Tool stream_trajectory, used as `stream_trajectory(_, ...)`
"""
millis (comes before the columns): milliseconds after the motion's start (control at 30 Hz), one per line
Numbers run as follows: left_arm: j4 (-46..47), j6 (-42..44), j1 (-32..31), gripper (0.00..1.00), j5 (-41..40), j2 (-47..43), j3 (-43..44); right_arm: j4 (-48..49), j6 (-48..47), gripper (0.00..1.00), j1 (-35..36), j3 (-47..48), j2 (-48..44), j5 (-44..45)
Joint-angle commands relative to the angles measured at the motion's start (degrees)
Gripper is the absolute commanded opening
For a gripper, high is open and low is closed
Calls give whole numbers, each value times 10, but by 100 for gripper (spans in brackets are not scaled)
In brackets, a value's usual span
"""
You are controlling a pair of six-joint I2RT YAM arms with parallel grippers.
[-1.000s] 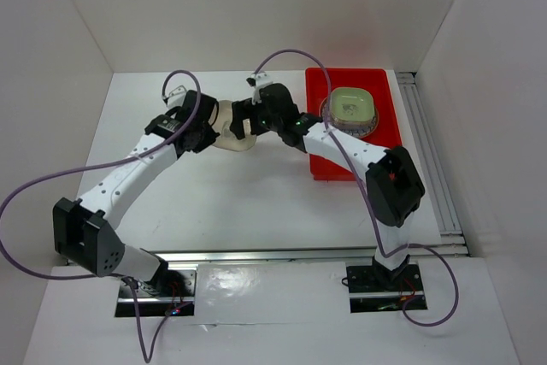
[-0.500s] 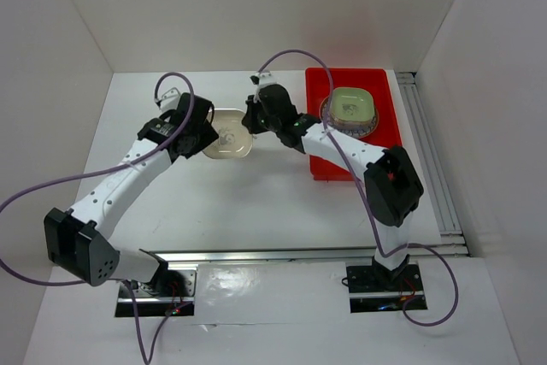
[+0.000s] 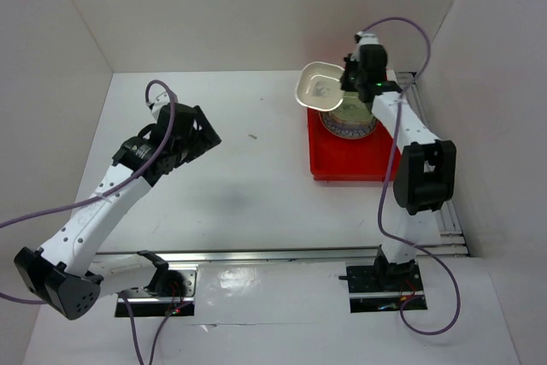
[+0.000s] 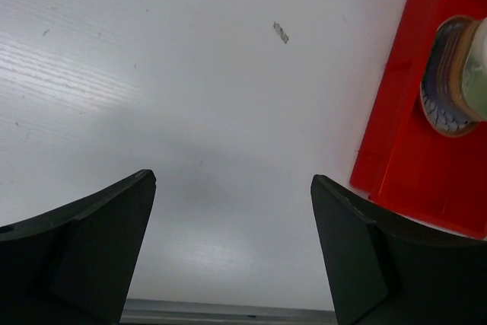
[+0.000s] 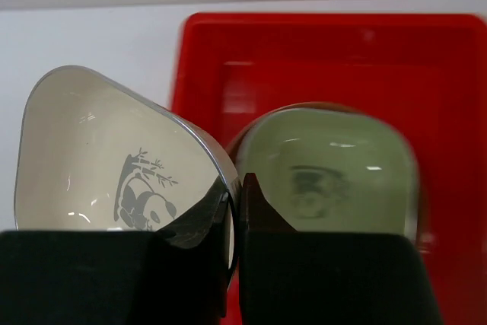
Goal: Place the plates into the plastic bin on the countertop
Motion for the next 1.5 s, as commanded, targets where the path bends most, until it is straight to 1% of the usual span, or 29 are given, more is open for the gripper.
stream_trajectory(0,-24,38,-32,96,-22,-10,-6,1,-59,0,-88,35,-42,-87)
stream_trajectory(67,-49,45,-32,99,-28,-10,-6,-8,-70,0,-116,67,-20,-106)
stream_trajectory(100,-49,54,-32,99,-28,-10,-11,-16,-81,0,-123,81,-13,-101)
stream_trajectory(200,-49,84,-46,100,-28,-17,-27,-47,-122,0,-128,134,41,-44)
stream_trajectory(300,-49,102,-51,100,-28,-17,-27,-58,-137,0,-128,168,68,-24)
stream_trajectory(333,-56,107,-51,100,-28,-17,-27,-58,-144,0,-128,168,75,2)
stream_trajectory(433,-56,122,-56,100,-28,-23,-22,-63,-156,0,-128,173,96,17)
stream_trajectory(533,-56,143,-56,100,-28,-29,-22,-52,-161,0,-128,154,96,35)
stream_trajectory(800,-61,168,-56,100,-33,-29,-15,-41,-192,0,-134,132,111,45)
stream_trajectory(833,-61,168,-56,100,-33,-29,-10,-41,-192,1,-134,125,111,38)
stream_trajectory(900,-61,168,-56,100,-33,-24,-10,-33,-192,9,-139,119,106,38)
stream_trajectory(933,-61,168,-56,100,-33,-24,-10,-33,-192,17,-139,119,106,38)
stream_trajectory(967,-61,168,-56,100,-33,-24,-10,-33,-187,32,-139,119,106,31)
stream_trajectory(1000,-61,168,-56,100,-33,-24,-10,-33,-186,89,-139,119,106,31)
stream_trajectory(1033,-61,168,-56,100,-33,-24,-10,-33,-186,89,-139,119,106,31)
stream_trajectory(1067,-61,168,-56,100,-33,-24,-15,-33,-186,93,-139,119,106,31)
stream_trajectory(1100,-55,168,-56,100,-33,-24,-15,-33,-186,100,-139,125,100,31)
stream_trajectory(1167,-55,168,-56,100,-28,-24,-21,-39,-171,100,-139,125,89,18)
stream_trajectory(1233,-55,168,-56,100,-28,-24,-21,-32,-164,100,-132,125,75,24)
stream_trajectory(1300,-55,168,-56,100,-28,-24,-21,-32,-157,100,-108,125,47,37)
stream_trajectory(1333,-55,168,-56,100,-38,-24,-16,-32,-151,100,-96,125,37,47)
stream_trajectory(1367,-55,181,-56,100,-55,-24,-10,-37,-137,100,-69,125,16,64)
stream_trajectory(1433,-62,196,-56,100,-70,-19,19,-68,-115,100,-37,133,-7,83)
stream_trajectory(1467,-70,205,-56,100,-77,-19,30,-81,-102,100,-19,139,-19,113)
